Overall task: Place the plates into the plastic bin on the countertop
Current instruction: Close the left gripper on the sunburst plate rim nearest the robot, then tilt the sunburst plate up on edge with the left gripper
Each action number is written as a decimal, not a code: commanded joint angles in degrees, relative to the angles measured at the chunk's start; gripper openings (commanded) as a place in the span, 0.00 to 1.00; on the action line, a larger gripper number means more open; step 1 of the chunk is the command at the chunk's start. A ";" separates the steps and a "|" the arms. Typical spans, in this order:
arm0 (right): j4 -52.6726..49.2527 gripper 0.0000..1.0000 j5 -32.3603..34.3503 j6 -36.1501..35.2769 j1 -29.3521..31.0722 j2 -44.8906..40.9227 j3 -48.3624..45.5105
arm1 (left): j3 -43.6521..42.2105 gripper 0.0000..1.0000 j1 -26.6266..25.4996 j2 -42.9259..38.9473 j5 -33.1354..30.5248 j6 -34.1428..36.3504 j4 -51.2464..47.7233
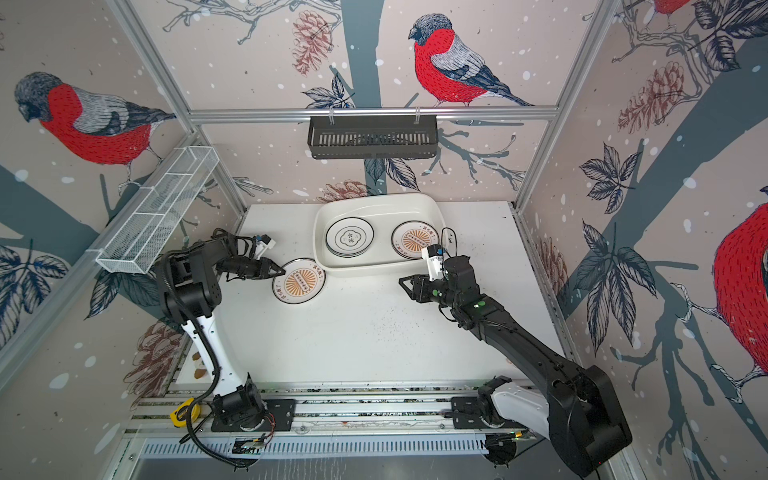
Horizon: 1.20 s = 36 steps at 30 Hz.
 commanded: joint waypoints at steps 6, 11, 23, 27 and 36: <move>2.29 0.50 -0.57 -0.02 0.14 0.15 0.12 | -1.62 0.23 0.50 0.55 -6.29 0.19 -3.75; 2.83 0.50 -0.50 0.14 0.15 0.27 -0.11 | -2.36 0.29 0.56 0.62 -8.00 1.10 -3.81; 3.22 0.49 -0.68 0.25 0.14 0.11 -0.46 | -5.16 0.23 0.64 0.55 -9.49 2.70 -3.55; 3.25 0.49 -0.68 0.16 0.09 0.16 -0.41 | -5.65 0.19 0.71 -0.15 -9.70 2.79 -3.75; 3.45 0.49 -0.86 -0.02 0.07 0.26 -0.19 | -5.30 0.01 1.26 -2.84 -9.15 3.57 -6.13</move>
